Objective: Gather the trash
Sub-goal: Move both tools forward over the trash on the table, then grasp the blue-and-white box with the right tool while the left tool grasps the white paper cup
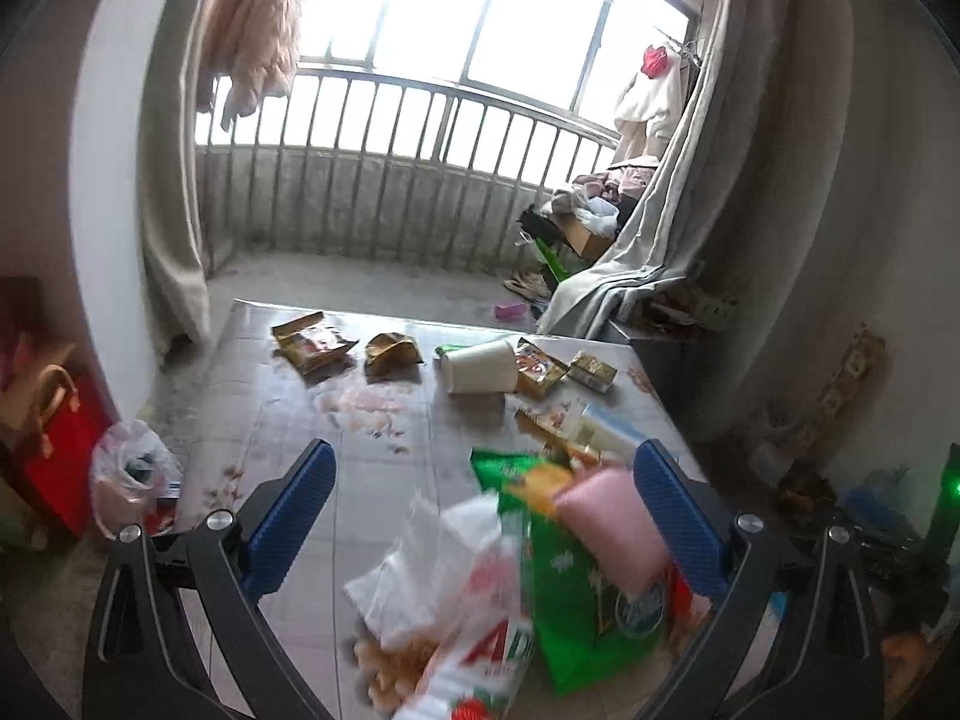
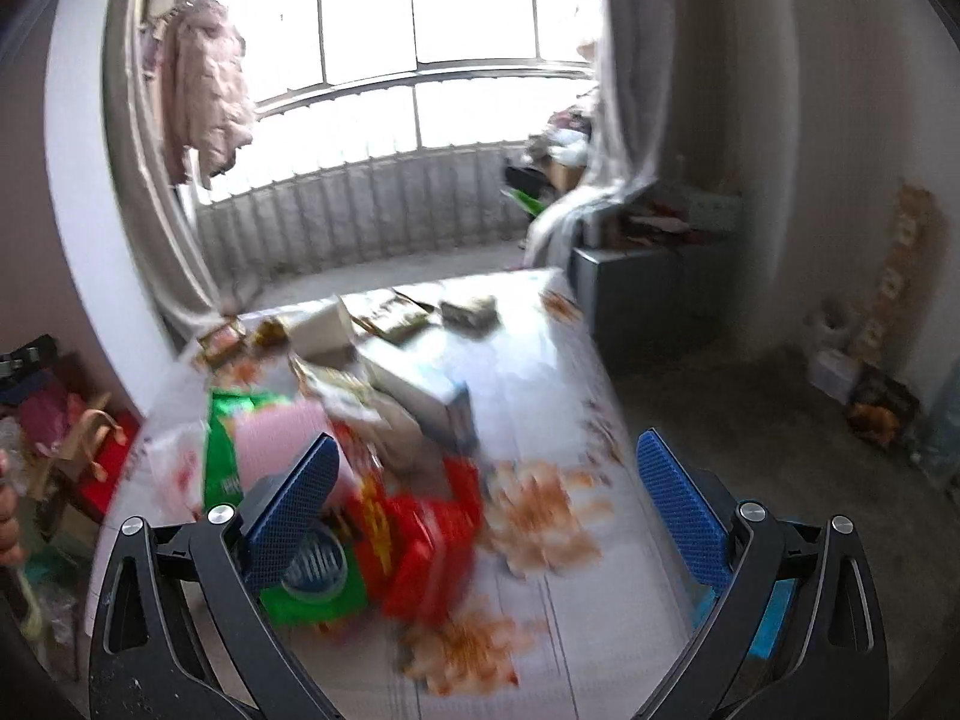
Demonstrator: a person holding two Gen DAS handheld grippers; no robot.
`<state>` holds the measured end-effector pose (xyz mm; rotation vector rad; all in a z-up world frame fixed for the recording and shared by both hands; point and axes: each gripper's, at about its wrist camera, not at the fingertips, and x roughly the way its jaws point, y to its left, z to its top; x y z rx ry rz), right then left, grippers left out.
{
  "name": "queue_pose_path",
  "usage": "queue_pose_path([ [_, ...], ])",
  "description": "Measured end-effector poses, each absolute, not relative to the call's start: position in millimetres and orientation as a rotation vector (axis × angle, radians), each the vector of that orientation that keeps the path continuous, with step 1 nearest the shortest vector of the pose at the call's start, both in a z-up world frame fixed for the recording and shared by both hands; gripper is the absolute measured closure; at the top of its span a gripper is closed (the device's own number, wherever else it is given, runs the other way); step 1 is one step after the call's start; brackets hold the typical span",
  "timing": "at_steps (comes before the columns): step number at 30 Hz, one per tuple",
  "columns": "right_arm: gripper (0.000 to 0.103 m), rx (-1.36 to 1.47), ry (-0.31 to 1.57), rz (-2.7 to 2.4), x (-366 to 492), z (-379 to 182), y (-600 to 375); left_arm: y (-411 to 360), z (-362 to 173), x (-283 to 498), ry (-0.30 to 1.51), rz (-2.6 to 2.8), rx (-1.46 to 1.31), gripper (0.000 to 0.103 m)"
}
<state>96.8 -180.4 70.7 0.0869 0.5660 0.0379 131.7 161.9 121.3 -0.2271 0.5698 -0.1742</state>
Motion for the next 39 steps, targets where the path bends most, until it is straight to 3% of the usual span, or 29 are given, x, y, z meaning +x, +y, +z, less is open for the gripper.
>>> queue_pose_path([
  [5,0.014,0.139,0.66,0.235,164,74,-184,160,129,187,0.645,-0.201,-0.195,0.006],
  [10,0.032,0.119,0.87,0.416,251,53,-163,133,117,253,0.718,-0.259,0.005,0.006],
  [12,0.034,0.09,0.95,0.468,282,41,-153,123,106,278,0.754,-0.279,0.084,0.006],
  [20,0.044,-0.015,1.102,0.55,327,6,-133,93,54,385,0.882,-0.305,0.216,0.006],
  [24,0.049,-0.041,1.125,0.574,334,-4,-134,70,43,421,0.943,-0.33,0.187,0.011],
  [28,0.059,-0.018,1.153,0.58,342,-16,-139,40,36,453,0.987,-0.287,0.229,0.016],
  [34,0.064,0.016,1.124,0.579,341,-18,-145,12,8,494,1.072,-0.132,0.331,0.042],
  [38,0.066,0.039,1.11,0.565,342,-18,-152,16,-3,505,1.094,-0.072,0.327,0.07],
  [39,0.066,0.043,1.108,0.563,342,-19,-154,18,-3,506,1.093,-0.064,0.316,0.073],
])
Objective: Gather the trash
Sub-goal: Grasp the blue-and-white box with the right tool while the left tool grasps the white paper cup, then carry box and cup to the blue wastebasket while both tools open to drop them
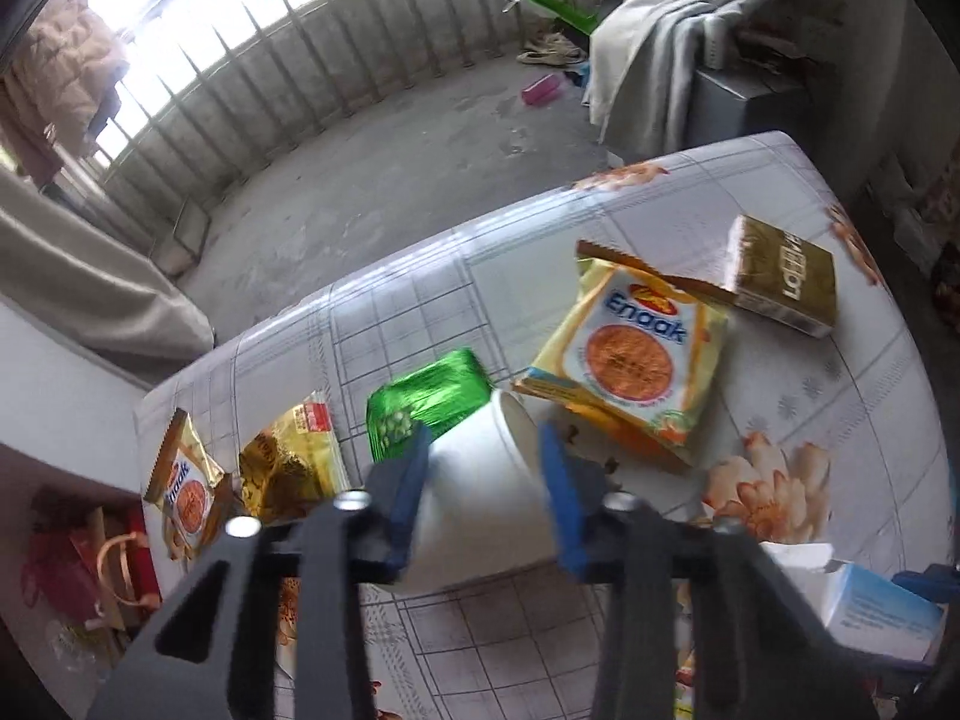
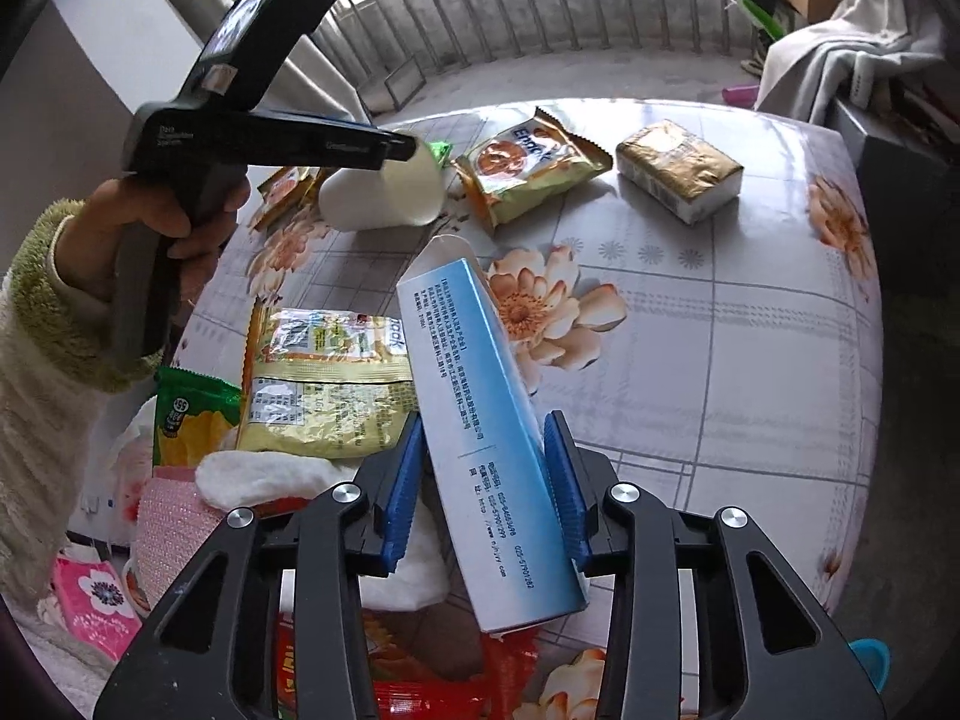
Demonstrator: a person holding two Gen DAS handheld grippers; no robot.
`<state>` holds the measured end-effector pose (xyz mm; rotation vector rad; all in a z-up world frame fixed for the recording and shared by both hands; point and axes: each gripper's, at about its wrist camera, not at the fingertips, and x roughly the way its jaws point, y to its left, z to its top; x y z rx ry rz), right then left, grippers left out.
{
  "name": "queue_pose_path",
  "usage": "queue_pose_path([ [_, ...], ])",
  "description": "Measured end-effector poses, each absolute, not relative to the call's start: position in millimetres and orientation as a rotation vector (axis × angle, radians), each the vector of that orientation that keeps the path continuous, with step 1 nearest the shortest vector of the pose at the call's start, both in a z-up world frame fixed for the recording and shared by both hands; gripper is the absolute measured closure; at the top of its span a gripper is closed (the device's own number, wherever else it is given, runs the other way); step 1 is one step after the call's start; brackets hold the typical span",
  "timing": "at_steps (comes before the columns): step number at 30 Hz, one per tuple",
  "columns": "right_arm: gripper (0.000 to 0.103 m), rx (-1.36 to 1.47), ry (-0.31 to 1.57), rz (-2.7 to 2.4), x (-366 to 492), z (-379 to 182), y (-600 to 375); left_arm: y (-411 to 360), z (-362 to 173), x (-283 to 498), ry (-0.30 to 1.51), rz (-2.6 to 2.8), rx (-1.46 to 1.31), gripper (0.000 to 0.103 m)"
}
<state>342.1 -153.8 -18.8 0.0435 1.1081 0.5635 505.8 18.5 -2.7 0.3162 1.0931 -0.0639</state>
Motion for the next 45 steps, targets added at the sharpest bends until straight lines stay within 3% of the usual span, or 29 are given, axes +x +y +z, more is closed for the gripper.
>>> queue_pose_path([
  [3,0.067,0.052,1.097,0.553,341,-19,-159,31,2,503,1.09,-0.046,0.287,0.089],
  [6,0.068,0.059,1.084,0.535,338,-18,-163,40,9,495,1.068,-0.039,0.266,0.094],
  [13,0.07,0.089,1.025,0.499,321,6,-178,71,37,468,1.003,0.004,0.245,0.1],
  [22,0.071,0.138,0.85,0.464,265,75,-222,76,125,384,0.741,0.039,0.232,0.101],
  [28,0.071,0.253,0.741,0.384,196,98,-289,1,173,302,0.527,-0.054,0.391,0.101],
  [34,0.071,0.377,0.711,0.209,119,84,-370,-108,183,237,0.523,-0.36,0.364,0.101],
  [39,0.071,0.559,0.765,0.011,63,34,-443,-221,151,203,0.623,-0.652,0.321,0.1],
  [45,0.071,0.798,0.821,-0.208,31,-34,-505,-352,62,200,0.859,-0.869,0.29,0.101],
])
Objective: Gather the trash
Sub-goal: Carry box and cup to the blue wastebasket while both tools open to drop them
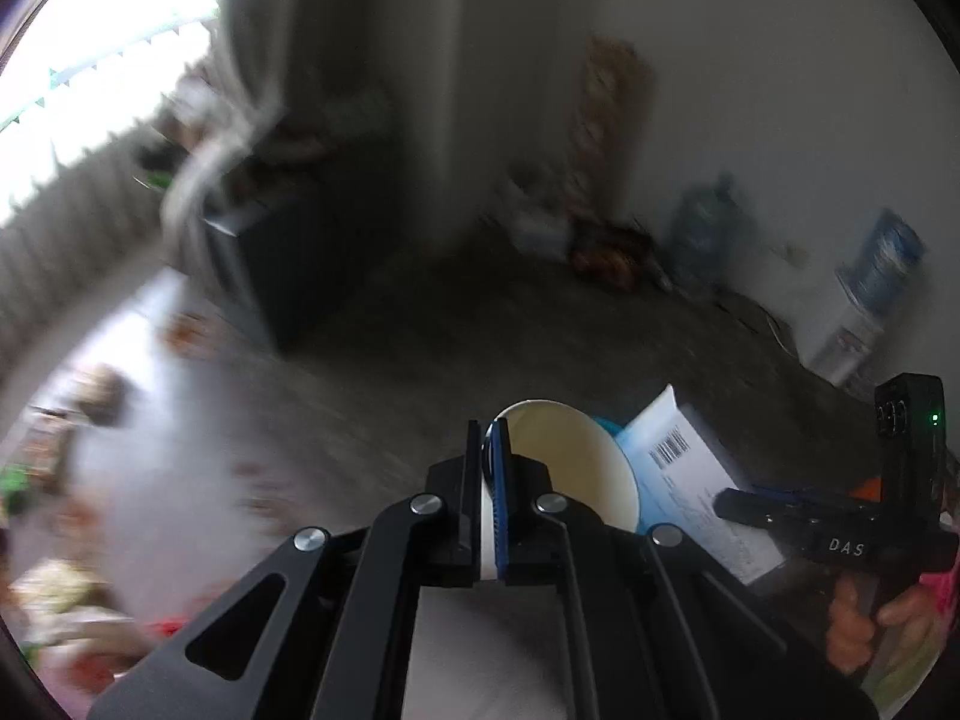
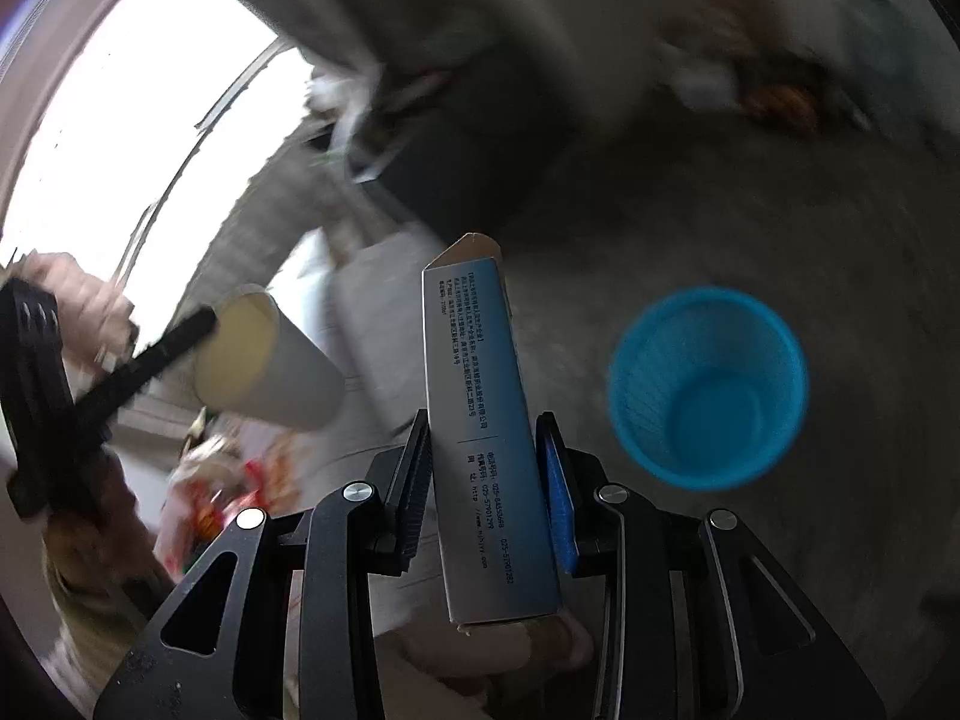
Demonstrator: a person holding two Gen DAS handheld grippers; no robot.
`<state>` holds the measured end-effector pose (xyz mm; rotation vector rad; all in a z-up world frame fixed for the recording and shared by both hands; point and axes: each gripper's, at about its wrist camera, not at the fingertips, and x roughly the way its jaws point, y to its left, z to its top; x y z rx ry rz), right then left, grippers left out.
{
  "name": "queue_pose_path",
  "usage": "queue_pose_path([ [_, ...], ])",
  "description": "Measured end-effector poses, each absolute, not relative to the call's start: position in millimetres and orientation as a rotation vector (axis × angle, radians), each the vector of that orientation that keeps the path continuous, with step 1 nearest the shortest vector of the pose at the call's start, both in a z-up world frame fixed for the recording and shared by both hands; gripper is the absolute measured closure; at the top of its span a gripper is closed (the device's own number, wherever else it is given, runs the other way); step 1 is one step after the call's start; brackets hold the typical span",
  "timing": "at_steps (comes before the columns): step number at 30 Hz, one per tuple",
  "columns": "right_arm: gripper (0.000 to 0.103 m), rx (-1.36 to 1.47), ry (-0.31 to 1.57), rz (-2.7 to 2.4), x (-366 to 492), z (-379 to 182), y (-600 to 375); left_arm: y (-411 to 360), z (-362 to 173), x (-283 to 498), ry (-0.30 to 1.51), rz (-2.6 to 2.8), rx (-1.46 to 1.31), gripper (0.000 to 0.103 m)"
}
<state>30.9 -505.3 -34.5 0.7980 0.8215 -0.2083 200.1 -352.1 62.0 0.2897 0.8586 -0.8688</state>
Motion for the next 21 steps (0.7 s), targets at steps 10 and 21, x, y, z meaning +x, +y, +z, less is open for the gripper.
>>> queue_pose_path([
  [10,0.06,1.053,0.829,-0.437,66,-126,-588,-498,-62,218,1.105,-0.954,0.292,0.09],
  [21,0.032,0.964,0.861,-0.573,52,-139,-590,-469,-42,198,1.023,-1.005,0.272,0.028],
])
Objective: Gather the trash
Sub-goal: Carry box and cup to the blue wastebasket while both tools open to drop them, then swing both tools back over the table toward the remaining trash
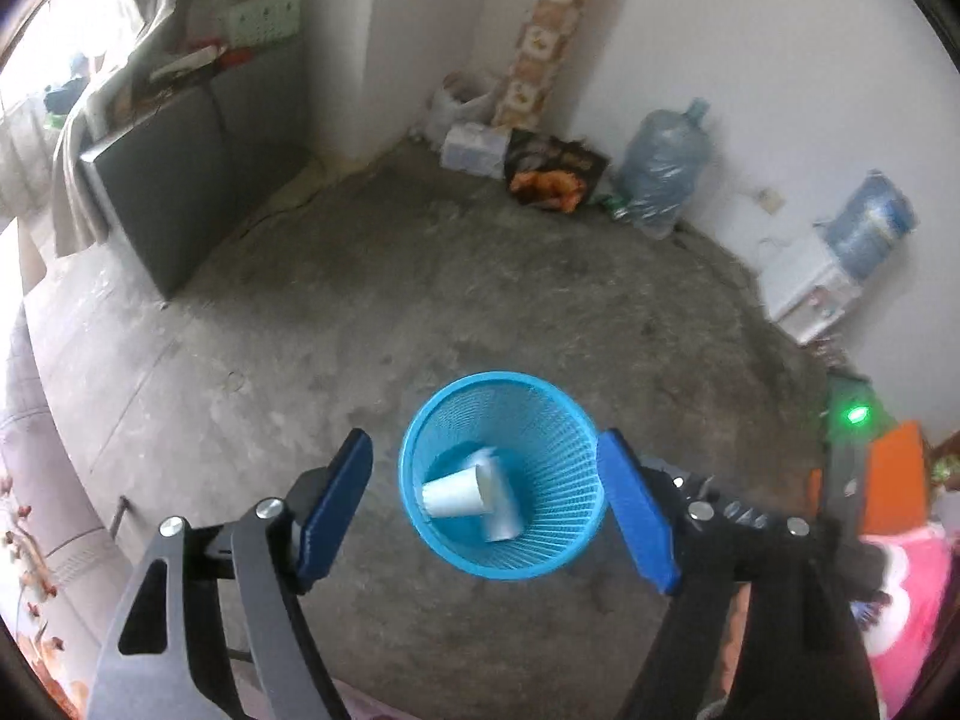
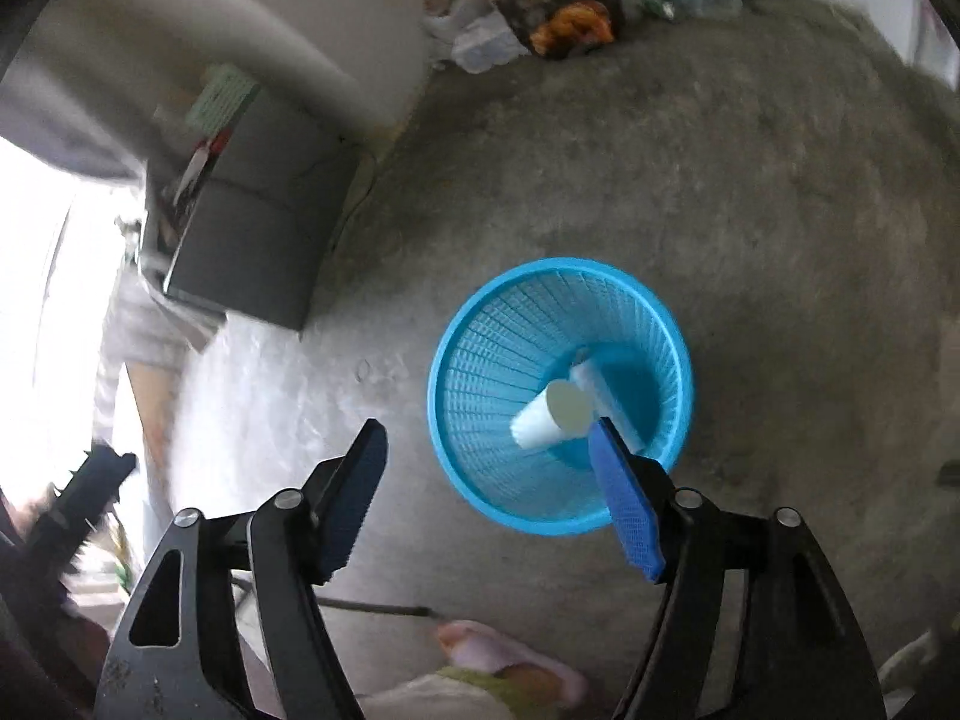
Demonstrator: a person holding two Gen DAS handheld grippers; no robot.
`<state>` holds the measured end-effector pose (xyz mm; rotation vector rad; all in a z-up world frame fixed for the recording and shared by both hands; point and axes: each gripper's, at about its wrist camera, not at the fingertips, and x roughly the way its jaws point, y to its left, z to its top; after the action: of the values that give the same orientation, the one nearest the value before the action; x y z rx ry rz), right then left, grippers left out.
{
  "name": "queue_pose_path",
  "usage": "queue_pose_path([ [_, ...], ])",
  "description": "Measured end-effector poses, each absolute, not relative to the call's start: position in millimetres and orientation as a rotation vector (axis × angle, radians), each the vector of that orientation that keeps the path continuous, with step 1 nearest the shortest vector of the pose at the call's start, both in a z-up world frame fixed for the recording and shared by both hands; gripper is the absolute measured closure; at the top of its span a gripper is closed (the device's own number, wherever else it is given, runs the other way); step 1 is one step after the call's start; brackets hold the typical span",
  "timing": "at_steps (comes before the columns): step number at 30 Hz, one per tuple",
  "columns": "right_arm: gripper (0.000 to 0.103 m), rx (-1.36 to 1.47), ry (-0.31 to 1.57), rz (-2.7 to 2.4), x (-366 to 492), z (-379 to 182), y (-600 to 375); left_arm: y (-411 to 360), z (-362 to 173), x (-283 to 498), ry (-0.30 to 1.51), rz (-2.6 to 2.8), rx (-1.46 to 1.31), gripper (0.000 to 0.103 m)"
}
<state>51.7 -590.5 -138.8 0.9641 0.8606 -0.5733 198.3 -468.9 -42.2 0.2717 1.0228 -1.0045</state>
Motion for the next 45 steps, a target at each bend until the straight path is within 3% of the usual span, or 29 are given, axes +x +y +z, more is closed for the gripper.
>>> queue_pose_path([
  [2,0.022,0.88,0.862,-0.576,43,-125,-576,-449,-23,196,1.007,-1.035,0.23,0.028],
  [7,0.008,0.655,0.862,-0.592,31,-98,-545,-393,17,188,0.996,-1.049,0.189,0.028],
  [10,0.008,0.485,0.831,-0.64,29,-76,-516,-348,43,187,0.98,-1.025,0.158,0.024],
  [15,0.008,0.228,0.776,-0.64,42,-53,-470,-262,78,177,0.88,-0.926,0.178,0.006],
  [22,0.008,0.0,0.651,-0.424,70,-28,-388,-105,94,163,0.803,-0.644,0.092,0.005],
  [28,0.008,0.085,0.54,-0.124,91,-2,-336,15,101,143,0.764,-0.44,-0.157,0.005],
  [32,0.008,0.181,0.59,0.052,118,8,-310,71,98,118,0.674,-0.336,-0.244,0.005],
  [37,0.009,0.32,0.693,0.231,145,7,-282,97,81,108,0.659,-0.269,-0.199,0.005],
  [45,0.021,0.463,0.835,0.324,175,8,-245,120,51,111,0.683,-0.26,-0.174,0.005],
])
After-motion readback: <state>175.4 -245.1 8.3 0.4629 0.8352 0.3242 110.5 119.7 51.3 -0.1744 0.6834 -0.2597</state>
